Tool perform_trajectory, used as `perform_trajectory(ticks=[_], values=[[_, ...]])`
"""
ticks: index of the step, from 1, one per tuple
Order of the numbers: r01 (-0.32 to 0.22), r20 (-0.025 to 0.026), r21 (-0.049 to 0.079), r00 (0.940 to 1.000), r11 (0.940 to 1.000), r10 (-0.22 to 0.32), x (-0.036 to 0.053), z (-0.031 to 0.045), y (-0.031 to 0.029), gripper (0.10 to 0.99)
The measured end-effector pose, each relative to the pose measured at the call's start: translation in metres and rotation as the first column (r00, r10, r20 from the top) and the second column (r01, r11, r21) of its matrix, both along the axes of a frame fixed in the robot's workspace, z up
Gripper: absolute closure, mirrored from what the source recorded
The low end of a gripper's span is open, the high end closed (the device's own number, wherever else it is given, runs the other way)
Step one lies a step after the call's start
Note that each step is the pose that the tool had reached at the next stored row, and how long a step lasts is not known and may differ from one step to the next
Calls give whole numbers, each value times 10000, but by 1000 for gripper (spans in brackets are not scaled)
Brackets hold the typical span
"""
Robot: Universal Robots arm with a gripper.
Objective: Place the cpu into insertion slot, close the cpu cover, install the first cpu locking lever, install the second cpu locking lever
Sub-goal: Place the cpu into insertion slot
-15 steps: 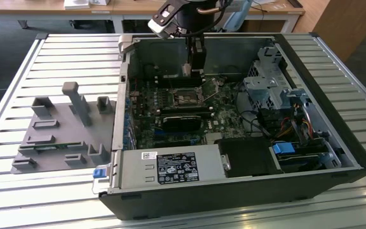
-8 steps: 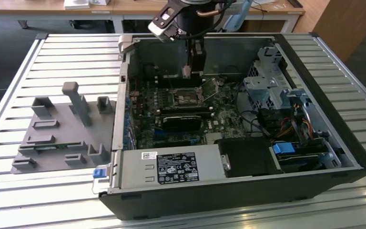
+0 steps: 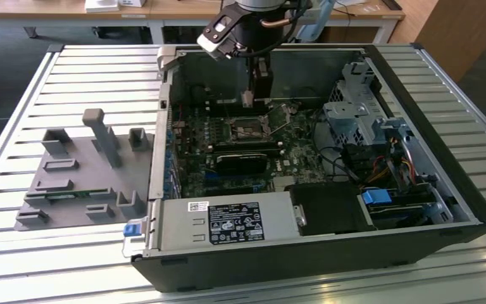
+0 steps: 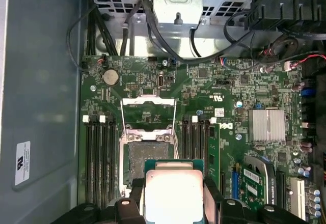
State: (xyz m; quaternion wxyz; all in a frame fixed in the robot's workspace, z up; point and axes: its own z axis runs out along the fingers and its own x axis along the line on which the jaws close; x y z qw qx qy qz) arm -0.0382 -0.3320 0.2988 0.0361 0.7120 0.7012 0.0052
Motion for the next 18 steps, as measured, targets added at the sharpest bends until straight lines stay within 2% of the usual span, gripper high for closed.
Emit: perform_trajectory(ticks=[3,10,18], values=[[-42,-1,-2,10000,10000,42,0,-10,0,545],[-523,2,2,9986,9986,523,0,-21,0,545],[-588,-1,-3,9983,9983,588,0,-111,8,545]])
